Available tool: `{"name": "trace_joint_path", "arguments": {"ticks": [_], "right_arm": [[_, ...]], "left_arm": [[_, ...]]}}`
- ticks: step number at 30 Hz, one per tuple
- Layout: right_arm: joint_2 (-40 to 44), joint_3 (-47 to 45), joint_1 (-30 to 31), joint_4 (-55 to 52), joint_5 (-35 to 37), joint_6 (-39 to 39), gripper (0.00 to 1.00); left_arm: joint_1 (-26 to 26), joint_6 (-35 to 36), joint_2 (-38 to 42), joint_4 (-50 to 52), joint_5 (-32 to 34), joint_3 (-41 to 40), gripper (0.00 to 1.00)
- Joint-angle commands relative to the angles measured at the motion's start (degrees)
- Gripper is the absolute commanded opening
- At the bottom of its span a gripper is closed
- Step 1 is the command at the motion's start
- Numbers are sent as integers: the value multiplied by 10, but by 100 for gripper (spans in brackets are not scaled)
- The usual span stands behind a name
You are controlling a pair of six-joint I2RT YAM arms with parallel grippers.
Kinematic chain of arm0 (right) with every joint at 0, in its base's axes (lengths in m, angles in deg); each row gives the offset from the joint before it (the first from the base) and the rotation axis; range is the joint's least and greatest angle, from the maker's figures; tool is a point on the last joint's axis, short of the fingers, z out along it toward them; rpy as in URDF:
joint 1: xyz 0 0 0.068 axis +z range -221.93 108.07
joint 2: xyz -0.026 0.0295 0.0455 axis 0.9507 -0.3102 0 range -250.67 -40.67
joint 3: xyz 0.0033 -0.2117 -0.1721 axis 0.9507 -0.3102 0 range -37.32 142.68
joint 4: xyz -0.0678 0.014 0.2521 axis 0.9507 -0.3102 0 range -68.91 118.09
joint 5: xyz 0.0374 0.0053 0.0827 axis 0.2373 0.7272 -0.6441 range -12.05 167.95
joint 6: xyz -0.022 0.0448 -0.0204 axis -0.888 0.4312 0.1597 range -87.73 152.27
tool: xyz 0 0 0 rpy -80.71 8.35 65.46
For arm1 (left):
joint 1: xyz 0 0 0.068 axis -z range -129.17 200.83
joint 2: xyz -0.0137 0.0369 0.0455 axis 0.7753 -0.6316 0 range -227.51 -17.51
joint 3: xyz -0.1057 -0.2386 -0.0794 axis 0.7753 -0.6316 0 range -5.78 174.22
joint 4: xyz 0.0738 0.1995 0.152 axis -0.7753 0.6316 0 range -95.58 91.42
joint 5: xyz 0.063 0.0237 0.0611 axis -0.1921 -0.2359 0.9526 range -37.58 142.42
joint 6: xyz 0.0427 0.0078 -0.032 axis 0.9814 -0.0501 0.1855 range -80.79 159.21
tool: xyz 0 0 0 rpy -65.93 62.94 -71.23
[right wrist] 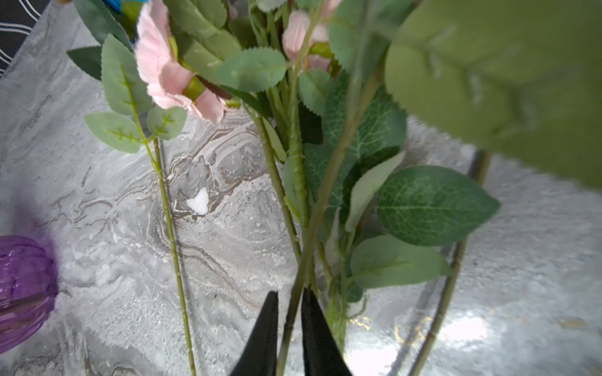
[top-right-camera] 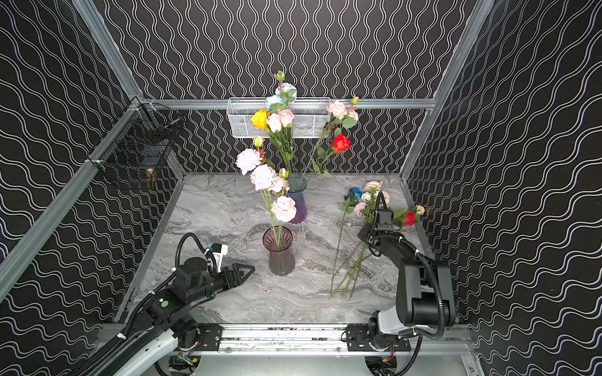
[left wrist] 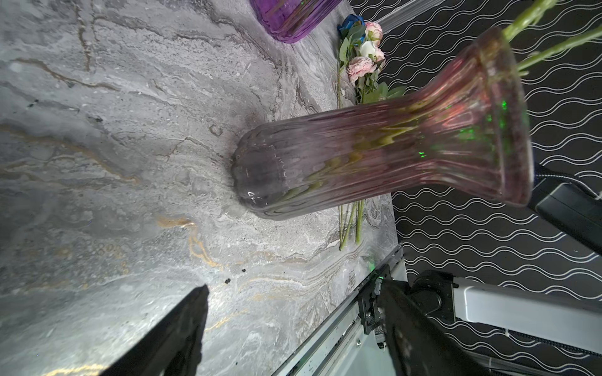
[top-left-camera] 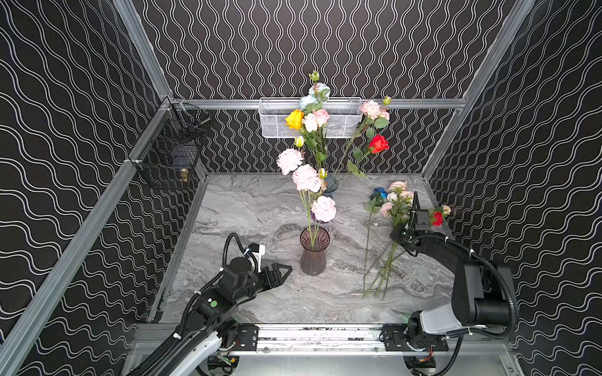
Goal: Arrange flowers in a vase
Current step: Pick up the flower from the flowers.
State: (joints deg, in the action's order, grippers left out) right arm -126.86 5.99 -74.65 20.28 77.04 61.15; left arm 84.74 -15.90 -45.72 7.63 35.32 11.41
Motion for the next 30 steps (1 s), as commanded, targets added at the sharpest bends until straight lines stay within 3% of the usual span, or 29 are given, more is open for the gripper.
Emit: {"name": "trace_joint_path", "arguments": {"ticks": [1,4,11,18,25,30], "right_arm": [[-10,0,0,4,-16,-6,28],[-11,-3,0,15,-23,-7,32],[10,3,1,16,-9,-8,0],[101,12,15,0,-37,-3,0],[205,16,86,6,-22,-8,0],[313,10,179,22,73,-33,0]], "left_arm": [[-1,10,-4,-7,-2,10,86],[0,15,-4,4,1,17,86],[0,18,8,27,9,27,86],[0,85,17,98,59,86,90],[0,115,3,114,71,123,91],[0,110,31,93,74,134,92]]}}
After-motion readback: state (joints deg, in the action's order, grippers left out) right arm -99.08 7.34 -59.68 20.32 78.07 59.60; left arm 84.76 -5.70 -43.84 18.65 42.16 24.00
